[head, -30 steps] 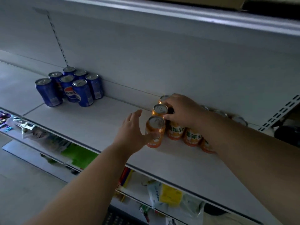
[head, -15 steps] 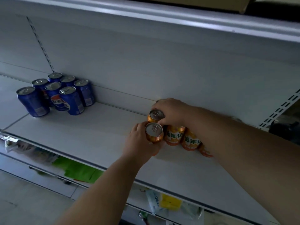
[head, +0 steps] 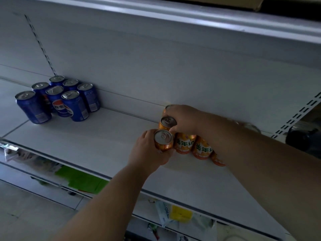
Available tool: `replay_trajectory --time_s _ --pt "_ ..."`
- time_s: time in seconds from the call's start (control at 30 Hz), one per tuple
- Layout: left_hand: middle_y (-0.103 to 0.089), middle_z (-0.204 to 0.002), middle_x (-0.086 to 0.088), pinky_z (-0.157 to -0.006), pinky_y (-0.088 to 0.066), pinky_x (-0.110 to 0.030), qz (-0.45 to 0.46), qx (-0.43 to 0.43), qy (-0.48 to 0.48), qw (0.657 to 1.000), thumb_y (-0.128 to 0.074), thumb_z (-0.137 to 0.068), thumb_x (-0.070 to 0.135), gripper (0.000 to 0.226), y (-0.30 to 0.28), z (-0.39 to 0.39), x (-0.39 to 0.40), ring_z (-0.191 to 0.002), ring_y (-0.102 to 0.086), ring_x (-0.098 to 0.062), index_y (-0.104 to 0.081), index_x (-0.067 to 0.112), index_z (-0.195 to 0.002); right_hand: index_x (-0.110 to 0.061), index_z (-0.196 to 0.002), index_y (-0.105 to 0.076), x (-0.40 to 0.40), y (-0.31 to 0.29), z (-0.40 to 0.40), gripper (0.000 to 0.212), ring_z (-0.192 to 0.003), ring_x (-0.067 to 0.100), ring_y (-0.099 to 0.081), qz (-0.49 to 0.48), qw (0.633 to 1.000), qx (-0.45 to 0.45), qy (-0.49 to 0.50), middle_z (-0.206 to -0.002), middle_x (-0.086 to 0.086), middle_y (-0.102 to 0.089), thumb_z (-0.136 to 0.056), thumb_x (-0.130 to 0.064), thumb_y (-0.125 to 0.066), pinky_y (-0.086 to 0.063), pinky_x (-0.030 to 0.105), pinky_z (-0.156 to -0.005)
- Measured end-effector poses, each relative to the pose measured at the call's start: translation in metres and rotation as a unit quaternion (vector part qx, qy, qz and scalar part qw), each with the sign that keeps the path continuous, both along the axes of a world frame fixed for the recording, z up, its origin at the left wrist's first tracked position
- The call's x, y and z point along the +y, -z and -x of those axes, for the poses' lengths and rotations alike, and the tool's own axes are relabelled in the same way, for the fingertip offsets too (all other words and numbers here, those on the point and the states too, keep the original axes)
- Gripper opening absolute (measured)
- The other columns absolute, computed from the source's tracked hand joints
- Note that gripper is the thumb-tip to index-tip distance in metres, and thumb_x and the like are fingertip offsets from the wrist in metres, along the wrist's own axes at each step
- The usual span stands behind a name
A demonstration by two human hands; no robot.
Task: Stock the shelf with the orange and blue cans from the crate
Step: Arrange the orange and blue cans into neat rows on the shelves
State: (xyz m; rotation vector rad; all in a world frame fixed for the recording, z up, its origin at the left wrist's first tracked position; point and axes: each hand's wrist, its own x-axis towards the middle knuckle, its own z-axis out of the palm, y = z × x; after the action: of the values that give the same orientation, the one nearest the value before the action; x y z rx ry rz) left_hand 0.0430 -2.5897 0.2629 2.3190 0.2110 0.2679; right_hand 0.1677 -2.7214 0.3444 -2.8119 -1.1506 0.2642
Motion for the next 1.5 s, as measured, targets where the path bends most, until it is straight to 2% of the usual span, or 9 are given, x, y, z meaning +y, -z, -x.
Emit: replay_trajectory --time_s 0.13,0.23,0.43,0.57,0.77,0.93,1.03,1.17,1.5 --pt "-0.055 -0.118 0.010 -0.084 -0.047 -0.027 -0.002 0.012 0.020 1.000 -0.082 -0.060 0.058 0.078 -0.008 0.000 0.004 -0.103 -0.054 -0.010 -0.051 0.028 -0.126 -0.026 -0.111 -0.060 -0.013 0.005 0.016 0.038 -0.098 0.016 -0.056 -0.087 0.996 -0.027 0.020 -0.108 -0.005 -0.059 -0.075 -0.032 -0.071 -0.050 0.042 -0.087" --pt "-0.053 -0.124 0.007 -0.087 -0.042 -0.026 -0.035 0.008 0.045 0.998 -0.080 -0.065 0.057 0.080 -0.019 0.001 0.011 -0.109 -0.052 -0.012 -0.049 0.026 -0.132 -0.019 -0.124 -0.060 -0.028 0.015 0.052 0.043 -0.114 0.018 -0.052 -0.201 0.973 -0.081 0.082 -0.123 0.000 -0.058 -0.083 -0.025 -0.070 -0.043 0.034 -0.096" --pt "-0.049 -0.134 0.003 -0.098 -0.042 -0.033 -0.172 0.001 0.128 0.977 -0.074 -0.070 0.061 0.085 -0.045 -0.008 0.032 -0.121 -0.049 -0.018 -0.043 0.027 -0.142 -0.015 -0.107 -0.064 -0.041 0.063 0.109 0.027 -0.090 0.007 -0.054 -0.336 0.926 -0.037 0.169 -0.099 -0.005 -0.060 -0.082 -0.021 -0.073 -0.046 0.026 -0.076" --pt "-0.037 -0.148 0.001 -0.109 -0.028 -0.037 -0.274 -0.020 0.195 0.942 -0.074 -0.067 0.065 0.100 -0.063 -0.016 0.032 -0.137 -0.032 -0.022 -0.033 0.026 -0.149 -0.016 -0.116 -0.059 -0.022 0.085 0.118 0.048 -0.107 0.017 -0.055 -0.316 0.917 0.024 0.243 -0.114 0.000 -0.059 -0.076 -0.035 -0.078 -0.047 0.032 -0.091" --pt "0.004 -0.165 0.002 -0.119 -0.007 -0.036 -0.337 0.118 0.271 0.894 -0.063 -0.064 0.081 0.127 -0.063 -0.039 0.022 -0.151 0.000 -0.016 0.000 0.021 -0.157 -0.021 -0.128 -0.050 0.007 0.101 0.123 0.065 -0.107 0.019 -0.061 -0.269 0.922 0.002 0.279 -0.118 -0.002 -0.063 -0.075 -0.048 -0.076 -0.051 0.031 -0.089" --pt "0.012 -0.164 0.003 -0.120 -0.005 -0.037 -0.346 0.129 0.287 0.884 -0.057 -0.069 0.083 0.125 -0.057 -0.041 0.023 -0.150 0.007 -0.014 0.006 0.020 -0.157 -0.027 -0.131 -0.047 0.013 0.109 0.121 0.066 -0.112 0.012 -0.058 -0.239 0.937 0.000 0.256 -0.123 -0.007 -0.059 -0.078 -0.067 -0.042 -0.045 0.021 -0.093" --pt "0.014 -0.164 0.003 -0.122 -0.007 -0.042 -0.340 0.128 0.289 0.886 -0.055 -0.070 0.083 0.125 -0.054 -0.040 0.024 -0.149 0.011 -0.013 0.007 0.019 -0.157 -0.041 -0.124 -0.050 0.013 0.102 0.123 0.041 -0.103 0.003 -0.060 -0.263 0.927 0.034 0.264 -0.116 -0.012 -0.063 -0.086 -0.047 -0.064 -0.049 0.014 -0.083" --pt "0.015 -0.163 0.005 -0.122 -0.009 -0.044 -0.334 0.116 0.286 0.891 -0.054 -0.072 0.082 0.122 -0.050 -0.038 0.023 -0.149 0.013 -0.011 0.008 0.020 -0.156 -0.018 -0.134 -0.049 0.013 0.096 0.123 0.062 -0.119 0.021 -0.056 -0.273 0.917 0.046 0.289 -0.127 0.004 -0.058 -0.082 -0.046 -0.071 -0.044 0.024 -0.096" --pt "0.007 -0.165 0.002 -0.121 -0.013 -0.045 -0.343 0.074 0.256 0.901 -0.053 -0.074 0.081 0.117 -0.044 -0.034 0.022 -0.150 0.005 -0.015 0.003 0.019 -0.157 -0.026 -0.122 -0.055 -0.019 0.097 0.129 0.059 -0.107 0.011 -0.058 -0.323 0.900 0.066 0.285 -0.115 -0.010 -0.061 -0.071 -0.043 -0.081 -0.048 0.027 -0.091"
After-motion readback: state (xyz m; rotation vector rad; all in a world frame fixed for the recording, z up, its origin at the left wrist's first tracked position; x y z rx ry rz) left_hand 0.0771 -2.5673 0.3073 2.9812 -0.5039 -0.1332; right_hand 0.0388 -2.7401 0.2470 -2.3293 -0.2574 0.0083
